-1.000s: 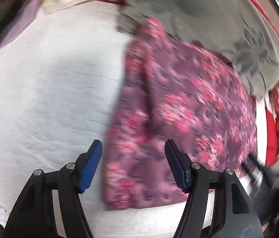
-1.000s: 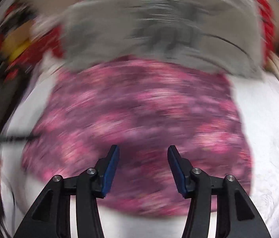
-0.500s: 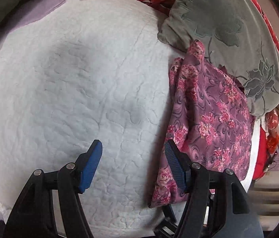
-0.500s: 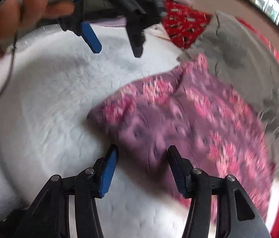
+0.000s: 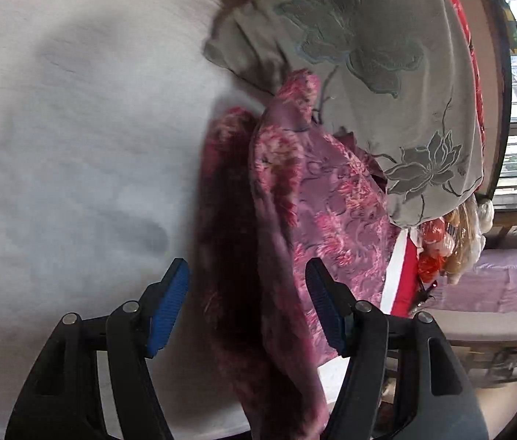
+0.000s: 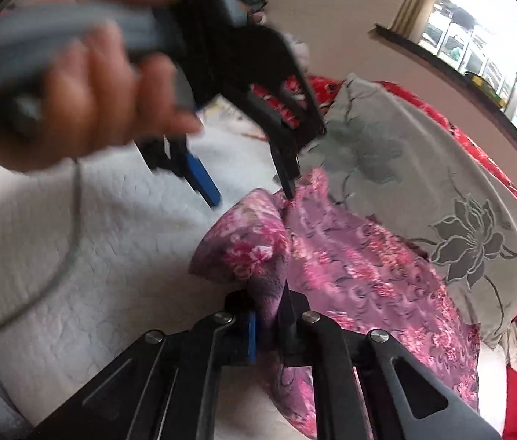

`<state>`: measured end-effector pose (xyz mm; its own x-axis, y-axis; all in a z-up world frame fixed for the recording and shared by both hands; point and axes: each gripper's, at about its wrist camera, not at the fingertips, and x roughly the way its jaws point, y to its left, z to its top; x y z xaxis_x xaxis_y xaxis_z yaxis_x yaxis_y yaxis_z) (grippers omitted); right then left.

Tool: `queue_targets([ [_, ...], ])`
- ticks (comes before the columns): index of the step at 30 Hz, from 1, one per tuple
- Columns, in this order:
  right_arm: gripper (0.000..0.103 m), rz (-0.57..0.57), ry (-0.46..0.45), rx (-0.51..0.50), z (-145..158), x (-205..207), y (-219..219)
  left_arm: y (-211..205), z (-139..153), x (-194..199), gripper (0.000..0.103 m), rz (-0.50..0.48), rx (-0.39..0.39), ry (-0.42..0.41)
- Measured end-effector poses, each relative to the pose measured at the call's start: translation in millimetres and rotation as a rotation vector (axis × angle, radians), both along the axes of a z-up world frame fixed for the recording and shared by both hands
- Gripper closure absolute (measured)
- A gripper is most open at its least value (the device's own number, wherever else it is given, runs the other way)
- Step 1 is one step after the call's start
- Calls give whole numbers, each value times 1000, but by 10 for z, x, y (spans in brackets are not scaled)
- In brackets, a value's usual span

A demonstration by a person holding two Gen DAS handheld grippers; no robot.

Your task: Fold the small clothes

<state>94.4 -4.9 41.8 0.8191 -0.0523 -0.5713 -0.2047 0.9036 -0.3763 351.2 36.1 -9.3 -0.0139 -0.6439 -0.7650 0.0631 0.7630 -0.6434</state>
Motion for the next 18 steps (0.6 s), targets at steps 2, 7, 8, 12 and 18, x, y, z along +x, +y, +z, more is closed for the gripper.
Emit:
queue_targets([
  [2, 96, -6, -11, 22, 45, -1, -69, -130, -4, 25, 38, -24, 21, 2],
  [7, 96, -25, -8, 76, 114, -12, -148, -369, 28, 64, 38, -39, 90, -5],
  [8, 96, -25, -8, 85, 116, -16, -150, -392, 23, 68, 38, -35, 97, -3],
  [12, 97, -29, -9, 123, 131, -59, -159, -368, 26, 39, 38, -19, 133, 12],
  [18, 97, -38, -14, 166, 174, -76, -288, -128, 251, 48, 38, 21, 149, -62],
])
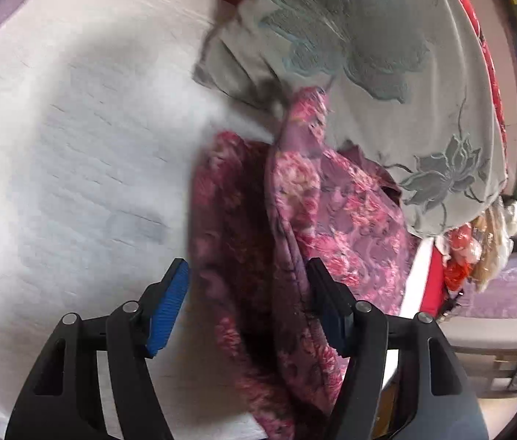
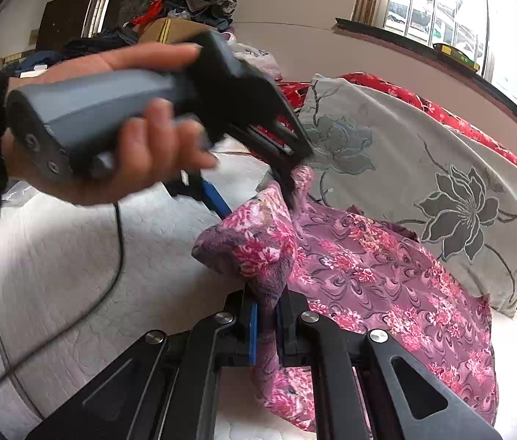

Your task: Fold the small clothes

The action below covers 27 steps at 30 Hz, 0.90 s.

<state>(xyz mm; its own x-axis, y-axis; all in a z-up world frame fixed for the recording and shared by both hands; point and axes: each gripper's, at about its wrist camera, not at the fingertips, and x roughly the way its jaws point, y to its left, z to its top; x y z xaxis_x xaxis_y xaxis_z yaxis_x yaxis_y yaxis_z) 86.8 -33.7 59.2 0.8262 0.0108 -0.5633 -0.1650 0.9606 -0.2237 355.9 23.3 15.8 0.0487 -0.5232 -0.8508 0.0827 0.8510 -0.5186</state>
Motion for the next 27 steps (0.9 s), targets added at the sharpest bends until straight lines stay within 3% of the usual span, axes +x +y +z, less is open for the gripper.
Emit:
queue_targets([
  [6, 97, 15, 6, 29, -17, 14, 11, -213, -228, -25, 34, -92, 66, 33],
  [10, 97, 19, 14, 36, -43, 21, 1, -333, -401, -18, 34, -98, 13, 89],
  [13, 97, 17, 18, 45, -45, 27, -27, -330, -403, 2, 35, -71, -7, 85],
  [14, 97, 17, 19, 51, -39, 30, -45, -314, -382, 6, 42, -56, -17, 79],
  [15, 97, 16, 20, 54, -35, 32, -56, -289, -338, 12, 61, -37, -32, 68],
  [17, 97, 15, 17, 62, -21, 21, -77, -227, -249, 20, 83, -29, -48, 50],
  [18, 97, 14, 18, 69, -14, 17, -90, -220, -175, 7, 87, -27, -47, 29],
  [27, 97, -10, -15, 146, 132, -121, -308, -596, 389, -210, 90, -72, -47, -96],
])
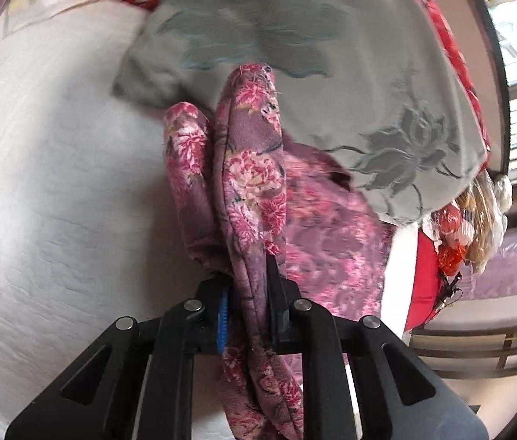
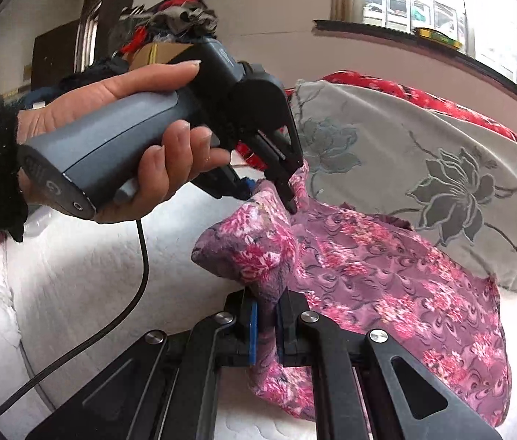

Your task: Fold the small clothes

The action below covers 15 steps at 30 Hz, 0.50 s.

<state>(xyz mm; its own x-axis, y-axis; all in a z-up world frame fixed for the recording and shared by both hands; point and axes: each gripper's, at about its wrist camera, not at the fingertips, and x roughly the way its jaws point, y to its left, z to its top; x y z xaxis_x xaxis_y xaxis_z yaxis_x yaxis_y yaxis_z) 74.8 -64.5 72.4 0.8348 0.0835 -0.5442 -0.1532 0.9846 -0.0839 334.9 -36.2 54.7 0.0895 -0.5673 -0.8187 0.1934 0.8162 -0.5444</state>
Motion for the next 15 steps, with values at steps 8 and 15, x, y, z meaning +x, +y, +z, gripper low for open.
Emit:
queue_targets([
  [8, 97, -108, -1, 182, 146, -186, -634, -601, 271, -256, 90, -41, 5, -46],
  [15, 97, -216, 25, 378, 149, -400, -1365, -1330, 365, -588, 90, -108, 11, -75],
])
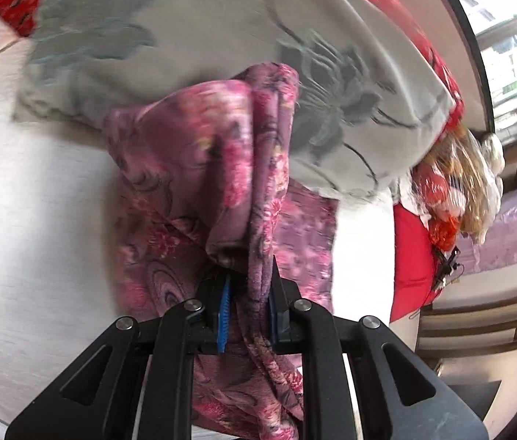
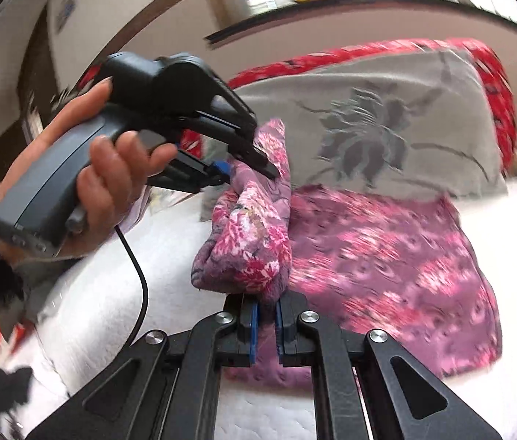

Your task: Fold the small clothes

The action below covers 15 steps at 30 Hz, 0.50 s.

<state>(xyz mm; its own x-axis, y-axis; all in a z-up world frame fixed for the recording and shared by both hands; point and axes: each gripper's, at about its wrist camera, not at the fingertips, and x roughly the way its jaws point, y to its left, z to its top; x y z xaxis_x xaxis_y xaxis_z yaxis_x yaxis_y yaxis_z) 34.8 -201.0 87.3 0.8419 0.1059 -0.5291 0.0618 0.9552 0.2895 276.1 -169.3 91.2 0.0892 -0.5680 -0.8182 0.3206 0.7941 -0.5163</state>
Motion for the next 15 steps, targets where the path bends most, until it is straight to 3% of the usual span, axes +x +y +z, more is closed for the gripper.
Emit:
queue_targets([
  [6, 97, -113, 26, 145, -84, -269, -655, -692, -83, -287, 90, -68, 2, 15],
  [11, 97, -195, 47, 226, -187, -492, -1091, -1220, -341, -459, 89, -109, 30, 52],
  [15, 97, -253, 119, 341, -439, -591, -1402, -1411, -568, -564, 86, -97, 39, 94],
])
